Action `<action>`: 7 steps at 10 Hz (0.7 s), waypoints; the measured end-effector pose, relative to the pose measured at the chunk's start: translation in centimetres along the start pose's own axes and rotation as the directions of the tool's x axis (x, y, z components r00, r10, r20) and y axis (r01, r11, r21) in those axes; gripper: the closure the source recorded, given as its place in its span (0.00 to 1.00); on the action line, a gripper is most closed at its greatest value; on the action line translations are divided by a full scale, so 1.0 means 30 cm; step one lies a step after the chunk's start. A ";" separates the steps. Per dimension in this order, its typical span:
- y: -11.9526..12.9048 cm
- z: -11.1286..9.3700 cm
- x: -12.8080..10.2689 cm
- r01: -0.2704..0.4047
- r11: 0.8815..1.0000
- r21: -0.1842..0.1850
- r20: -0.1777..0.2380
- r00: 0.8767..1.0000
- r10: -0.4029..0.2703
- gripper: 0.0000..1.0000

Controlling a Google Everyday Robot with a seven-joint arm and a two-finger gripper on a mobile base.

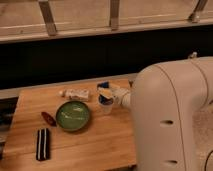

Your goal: Place the white sponge in the ceramic cup

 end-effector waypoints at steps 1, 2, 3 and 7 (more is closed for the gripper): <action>0.002 0.000 0.001 0.002 1.000 -0.004 -0.001 1.000 -0.002 0.90; 0.001 -0.001 0.000 0.002 1.000 -0.004 -0.001 1.000 -0.002 0.79; 0.000 -0.001 0.000 0.002 1.000 -0.003 -0.001 1.000 -0.002 0.70; -0.002 -0.002 0.000 0.002 1.000 -0.002 -0.001 1.000 -0.002 0.29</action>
